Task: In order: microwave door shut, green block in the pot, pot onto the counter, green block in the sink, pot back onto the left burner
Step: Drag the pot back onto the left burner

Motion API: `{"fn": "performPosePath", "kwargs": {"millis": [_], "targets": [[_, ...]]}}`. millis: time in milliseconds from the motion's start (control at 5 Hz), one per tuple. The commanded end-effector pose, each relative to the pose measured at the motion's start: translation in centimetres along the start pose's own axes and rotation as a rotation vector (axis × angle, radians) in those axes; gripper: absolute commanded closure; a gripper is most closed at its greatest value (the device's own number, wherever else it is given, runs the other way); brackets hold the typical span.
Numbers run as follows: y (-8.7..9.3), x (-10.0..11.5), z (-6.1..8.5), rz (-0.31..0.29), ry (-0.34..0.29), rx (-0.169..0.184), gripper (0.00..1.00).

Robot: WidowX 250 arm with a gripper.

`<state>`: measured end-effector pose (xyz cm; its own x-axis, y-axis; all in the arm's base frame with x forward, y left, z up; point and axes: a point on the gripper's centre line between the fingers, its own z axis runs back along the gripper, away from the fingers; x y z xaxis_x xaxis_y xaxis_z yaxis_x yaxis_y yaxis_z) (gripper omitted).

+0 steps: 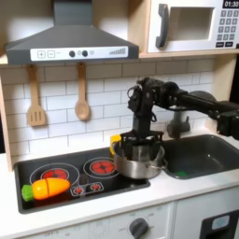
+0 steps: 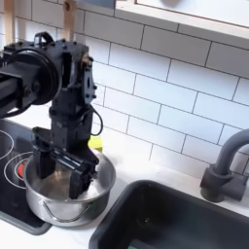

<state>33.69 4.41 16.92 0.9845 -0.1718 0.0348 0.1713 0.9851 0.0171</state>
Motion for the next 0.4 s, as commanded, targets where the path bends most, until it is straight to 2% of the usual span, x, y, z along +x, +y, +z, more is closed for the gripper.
{"fn": "performPosePath", "kwargs": {"millis": [0,200], "targets": [[1.5,0.5,0.0,0.02,-0.01,0.012,0.0],[3.1,0.6,0.6,0.047,-0.028,0.026,0.0]]}}
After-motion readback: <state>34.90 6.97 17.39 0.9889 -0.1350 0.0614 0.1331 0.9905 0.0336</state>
